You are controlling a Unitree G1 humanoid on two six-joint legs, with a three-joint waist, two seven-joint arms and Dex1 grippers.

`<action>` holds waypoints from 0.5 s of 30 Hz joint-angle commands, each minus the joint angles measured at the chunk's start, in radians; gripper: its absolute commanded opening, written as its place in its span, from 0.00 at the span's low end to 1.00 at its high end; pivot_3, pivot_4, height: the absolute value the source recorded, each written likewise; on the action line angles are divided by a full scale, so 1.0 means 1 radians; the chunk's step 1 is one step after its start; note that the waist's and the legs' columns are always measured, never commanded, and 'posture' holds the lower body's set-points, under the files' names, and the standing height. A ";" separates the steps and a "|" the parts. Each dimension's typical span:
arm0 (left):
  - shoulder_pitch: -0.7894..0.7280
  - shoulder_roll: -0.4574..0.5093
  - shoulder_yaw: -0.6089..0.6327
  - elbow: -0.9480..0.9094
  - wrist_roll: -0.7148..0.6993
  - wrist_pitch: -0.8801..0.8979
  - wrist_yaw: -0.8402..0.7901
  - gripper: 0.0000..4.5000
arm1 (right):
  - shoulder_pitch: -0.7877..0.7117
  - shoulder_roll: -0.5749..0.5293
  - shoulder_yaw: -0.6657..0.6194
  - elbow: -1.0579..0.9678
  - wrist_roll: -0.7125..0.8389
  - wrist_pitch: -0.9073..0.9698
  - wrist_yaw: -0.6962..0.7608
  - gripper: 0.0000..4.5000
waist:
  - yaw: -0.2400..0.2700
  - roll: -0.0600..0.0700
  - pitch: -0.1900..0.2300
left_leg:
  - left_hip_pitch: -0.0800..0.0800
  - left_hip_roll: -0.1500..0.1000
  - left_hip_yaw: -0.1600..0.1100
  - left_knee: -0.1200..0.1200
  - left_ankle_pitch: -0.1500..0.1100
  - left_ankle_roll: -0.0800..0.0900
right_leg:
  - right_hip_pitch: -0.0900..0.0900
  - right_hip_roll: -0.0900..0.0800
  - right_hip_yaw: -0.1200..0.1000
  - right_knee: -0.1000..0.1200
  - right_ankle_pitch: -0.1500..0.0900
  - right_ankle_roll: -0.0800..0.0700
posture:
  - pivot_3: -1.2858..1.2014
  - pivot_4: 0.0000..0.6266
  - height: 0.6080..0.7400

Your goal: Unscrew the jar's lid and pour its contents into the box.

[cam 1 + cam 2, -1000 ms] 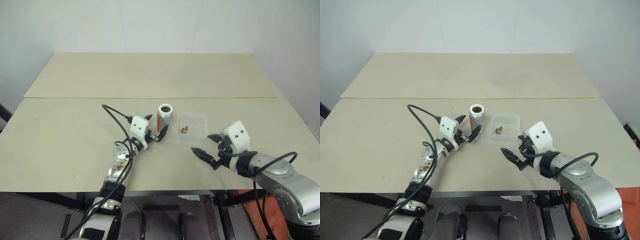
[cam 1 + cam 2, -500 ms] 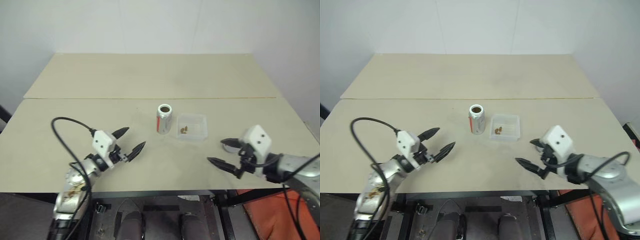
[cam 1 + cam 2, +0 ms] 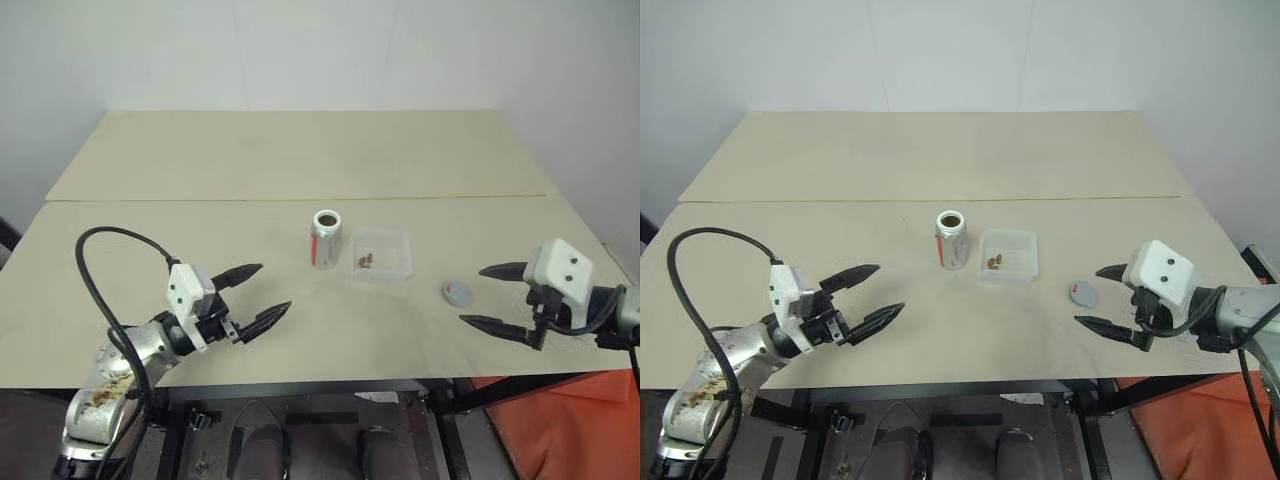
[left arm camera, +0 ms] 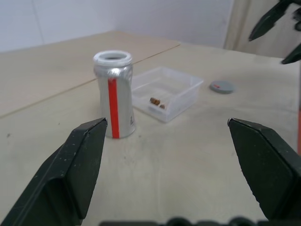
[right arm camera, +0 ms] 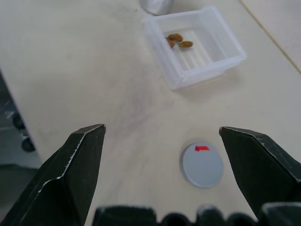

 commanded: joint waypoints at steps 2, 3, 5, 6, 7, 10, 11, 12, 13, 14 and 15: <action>0.026 0.005 0.015 -0.080 -0.031 0.025 0.022 0.99 | -0.034 -0.035 -0.029 0.039 -0.021 -0.049 0.033 1.00 | 0.000 0.000 0.000 | 0.000 0.000 0.000 0.000 0.000 0.000 | 0.000 0.000 0.000 0.000 0.000 0.000 | 0.52 0.24 1.00; 0.025 0.013 0.016 -0.084 -0.029 0.034 0.025 0.99 | -0.036 -0.037 -0.024 0.049 -0.037 -0.058 0.028 1.00 | 0.000 0.000 0.000 | 0.000 0.000 0.000 0.000 0.000 0.000 | 0.000 0.000 0.000 0.000 0.000 0.000 | 0.52 0.24 1.00; 0.023 0.032 0.020 -0.088 -0.024 0.040 0.020 0.99 | -0.035 -0.032 -0.015 0.058 -0.058 -0.088 0.028 1.00 | 0.000 0.000 0.000 | 0.000 0.000 0.000 0.000 0.000 0.000 | 0.000 0.000 0.000 0.000 0.000 0.000 | 0.52 0.24 1.00; 0.024 0.044 0.022 -0.089 -0.021 0.041 0.013 0.99 | -0.032 -0.022 -0.016 0.059 -0.060 -0.113 0.033 1.00 | 0.000 0.000 0.000 | 0.000 0.000 0.000 0.000 0.000 0.000 | 0.000 0.000 0.000 0.000 0.000 0.000 | 0.52 0.24 1.00; 0.029 0.059 0.023 -0.090 -0.011 0.037 0.006 0.99 | -0.029 -0.008 -0.019 0.053 -0.060 -0.133 0.033 1.00 | 0.000 0.000 0.000 | 0.000 0.000 0.000 0.000 0.000 0.000 | 0.000 0.000 0.000 0.000 0.000 0.000 | 0.52 0.24 1.00; 0.051 0.092 0.037 -0.092 -0.006 0.036 -0.003 0.99 | 0.004 0.012 -0.009 0.046 -0.109 -0.247 0.040 1.00 | 0.000 0.000 0.000 | 0.000 0.000 0.001 0.000 0.000 0.000 | 0.000 0.000 0.000 0.000 0.000 0.000 | 0.52 0.24 1.00; 0.056 0.096 0.044 -0.095 -0.007 0.038 0.003 0.99 | 0.013 0.007 -0.006 0.050 -0.109 -0.256 0.058 1.00 | 0.000 0.000 0.000 | 0.000 0.000 0.001 -0.001 0.000 0.000 | 0.000 0.000 0.000 0.000 0.000 0.000 | 0.52 0.24 1.00; 0.059 0.103 0.062 -0.106 -0.016 0.048 0.014 0.99 | 0.016 0.002 -0.006 0.057 -0.105 -0.275 0.080 1.00 | 0.000 0.000 0.000 | 0.000 0.000 0.001 -0.001 0.000 0.000 | -0.001 0.000 0.000 0.000 0.000 0.000 | 0.52 0.24 1.00; 0.064 0.110 0.079 -0.118 -0.025 0.057 0.021 0.99 | 0.017 -0.001 -0.009 0.061 -0.101 -0.285 0.095 1.00 | 0.000 0.000 0.000 | 0.000 0.000 0.001 -0.001 0.000 0.000 | 0.000 0.000 0.000 0.000 0.000 0.000 | 0.52 0.24 1.00; 0.070 0.117 0.095 -0.131 -0.036 0.066 0.024 0.99 | 0.015 -0.006 -0.015 0.064 -0.093 -0.288 0.108 1.00 | 0.000 0.000 0.000 | 0.000 0.001 0.001 -0.001 0.000 0.000 | 0.000 0.000 0.000 0.000 0.000 0.000 | 0.52 0.24 1.00; 0.074 0.122 0.105 -0.140 -0.044 0.072 0.025 0.99 | 0.013 -0.007 -0.020 0.065 -0.089 -0.289 0.116 1.00 | 0.000 0.000 0.000 | 0.000 0.001 0.001 -0.001 0.000 0.000 | 0.000 0.000 0.000 0.000 0.000 0.000 | 0.52 0.24 1.00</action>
